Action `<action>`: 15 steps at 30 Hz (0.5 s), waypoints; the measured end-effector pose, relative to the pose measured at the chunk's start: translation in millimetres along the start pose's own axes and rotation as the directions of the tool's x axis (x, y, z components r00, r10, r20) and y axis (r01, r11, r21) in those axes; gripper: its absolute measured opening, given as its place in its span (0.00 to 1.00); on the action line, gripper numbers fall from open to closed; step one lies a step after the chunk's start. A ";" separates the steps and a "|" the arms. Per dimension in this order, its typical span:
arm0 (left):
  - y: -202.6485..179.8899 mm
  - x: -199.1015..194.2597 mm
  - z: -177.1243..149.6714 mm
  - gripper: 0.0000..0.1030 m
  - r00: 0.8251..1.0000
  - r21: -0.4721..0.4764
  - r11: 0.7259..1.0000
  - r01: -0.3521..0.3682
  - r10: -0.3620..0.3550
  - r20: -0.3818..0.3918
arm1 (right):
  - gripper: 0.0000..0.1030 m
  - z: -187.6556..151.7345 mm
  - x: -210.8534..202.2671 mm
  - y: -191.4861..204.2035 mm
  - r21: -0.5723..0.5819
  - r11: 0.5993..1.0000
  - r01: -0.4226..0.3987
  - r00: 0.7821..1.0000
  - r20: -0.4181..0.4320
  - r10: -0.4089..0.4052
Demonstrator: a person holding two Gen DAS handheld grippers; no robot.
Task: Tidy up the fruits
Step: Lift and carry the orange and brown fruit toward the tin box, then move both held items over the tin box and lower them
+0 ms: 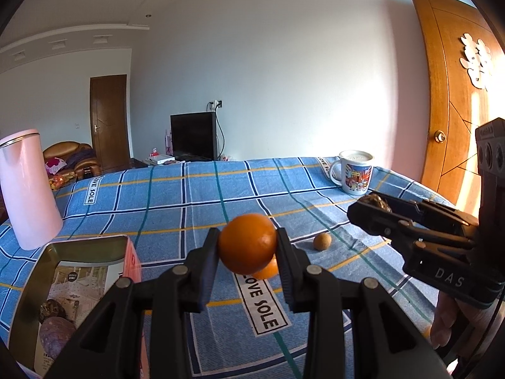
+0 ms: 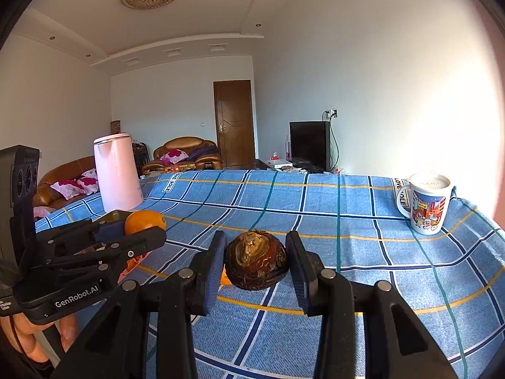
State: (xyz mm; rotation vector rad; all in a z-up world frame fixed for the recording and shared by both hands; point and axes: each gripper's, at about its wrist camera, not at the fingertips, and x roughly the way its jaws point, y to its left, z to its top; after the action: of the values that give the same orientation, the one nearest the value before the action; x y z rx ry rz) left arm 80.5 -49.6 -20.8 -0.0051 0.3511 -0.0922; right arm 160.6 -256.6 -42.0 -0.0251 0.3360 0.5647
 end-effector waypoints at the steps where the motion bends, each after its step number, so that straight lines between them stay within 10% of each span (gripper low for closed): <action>1: 0.3 -0.8 0.1 0.35 1.000 -0.001 1.000 0.000 0.000 0.004 | 0.39 0.0 -0.1 0.7 -0.003 1.000 0.001 1.000 0.000 -0.001; 15: 22.1 -5.6 -2.3 0.35 1.000 -0.027 1.000 -0.016 0.015 -0.013 | 0.39 7.9 12.7 13.5 -0.011 1.000 -0.028 0.999 -0.028 0.028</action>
State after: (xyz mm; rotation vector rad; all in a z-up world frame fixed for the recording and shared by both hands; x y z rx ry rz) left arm 76.5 -27.0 -21.5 -0.0286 0.3648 -0.0721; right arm 166.0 -237.7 -37.7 -0.0396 0.3604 0.5947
